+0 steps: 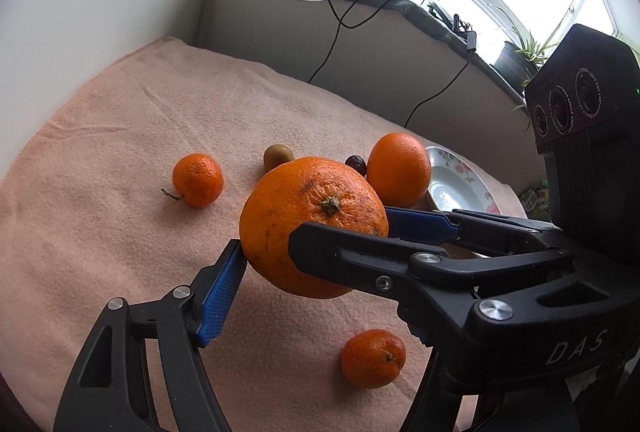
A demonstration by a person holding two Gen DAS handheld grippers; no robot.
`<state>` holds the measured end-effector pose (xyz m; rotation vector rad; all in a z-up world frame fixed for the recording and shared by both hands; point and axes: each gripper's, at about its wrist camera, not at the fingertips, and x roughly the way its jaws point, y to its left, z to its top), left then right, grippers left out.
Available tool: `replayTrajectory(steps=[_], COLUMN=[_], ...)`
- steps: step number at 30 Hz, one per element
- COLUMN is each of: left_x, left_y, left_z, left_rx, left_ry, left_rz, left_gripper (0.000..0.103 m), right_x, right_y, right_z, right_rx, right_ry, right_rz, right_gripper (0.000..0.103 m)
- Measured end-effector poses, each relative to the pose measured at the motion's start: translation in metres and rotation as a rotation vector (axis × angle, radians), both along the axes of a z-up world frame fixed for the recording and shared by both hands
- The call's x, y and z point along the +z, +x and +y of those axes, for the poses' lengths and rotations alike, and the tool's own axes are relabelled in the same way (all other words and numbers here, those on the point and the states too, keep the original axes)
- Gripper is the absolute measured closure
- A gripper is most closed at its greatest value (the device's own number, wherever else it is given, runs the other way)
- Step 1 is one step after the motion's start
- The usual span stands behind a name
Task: Organize fruits
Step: 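Lift the large orange with the right gripper and carry it over the floral plate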
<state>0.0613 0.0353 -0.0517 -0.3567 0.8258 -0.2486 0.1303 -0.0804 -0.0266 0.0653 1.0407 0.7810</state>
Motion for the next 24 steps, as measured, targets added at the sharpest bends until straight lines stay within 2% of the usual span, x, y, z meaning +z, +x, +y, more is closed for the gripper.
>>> replayTrajectory(steps=[13, 24], left_x=[0.023, 0.028], left_y=[0.016, 0.029], left_z=[-0.061, -0.119], left_rx=[-0.112, -0.224], left_ry=[0.034, 0.053], left_rz=[-0.046, -0.053], left_gripper=[0.032, 0.032], right_x=[0.024, 0.026], right_y=[-0.010, -0.006], right_z=[-0.071, -0.140], right_rx=[-0.117, -0.233], right_ry=[0.032, 0.051], right_rz=[-0.042, -0.042], right_gripper=[0.033, 0.033])
